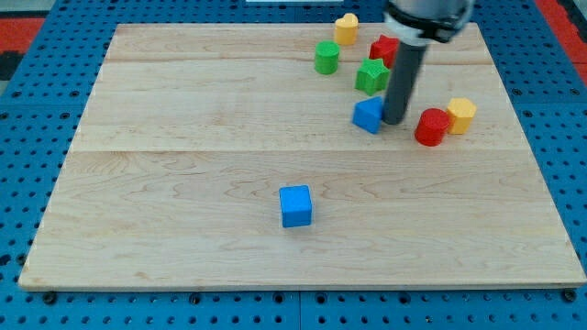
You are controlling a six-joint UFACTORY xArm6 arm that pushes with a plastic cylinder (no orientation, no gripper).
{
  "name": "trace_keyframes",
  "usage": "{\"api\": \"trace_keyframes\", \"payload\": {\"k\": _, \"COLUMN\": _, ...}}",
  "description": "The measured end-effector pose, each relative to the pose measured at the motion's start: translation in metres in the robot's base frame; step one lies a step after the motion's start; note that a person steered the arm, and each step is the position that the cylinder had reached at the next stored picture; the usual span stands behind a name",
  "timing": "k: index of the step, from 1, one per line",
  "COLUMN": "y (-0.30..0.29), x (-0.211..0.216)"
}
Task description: Push the blue triangle into the blue cube
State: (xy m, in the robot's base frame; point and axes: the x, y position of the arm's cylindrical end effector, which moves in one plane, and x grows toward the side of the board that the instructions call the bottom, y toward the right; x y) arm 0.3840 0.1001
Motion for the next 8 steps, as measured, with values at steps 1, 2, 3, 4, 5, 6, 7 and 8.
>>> {"api": "trace_keyframes", "payload": {"k": 1, "y": -0.061, "x": 0.004}}
{"api": "trace_keyframes", "payload": {"k": 2, "y": -0.054, "x": -0.037}}
{"api": "trace_keyframes", "payload": {"k": 3, "y": -0.104, "x": -0.045}}
{"api": "trace_keyframes", "payload": {"k": 4, "y": -0.123, "x": 0.022}}
{"api": "trace_keyframes", "payload": {"k": 5, "y": -0.090, "x": 0.068}}
{"api": "trace_keyframes", "payload": {"k": 6, "y": -0.093, "x": 0.125}}
{"api": "trace_keyframes", "payload": {"k": 7, "y": -0.099, "x": 0.134}}
{"api": "trace_keyframes", "payload": {"k": 8, "y": -0.056, "x": 0.115}}
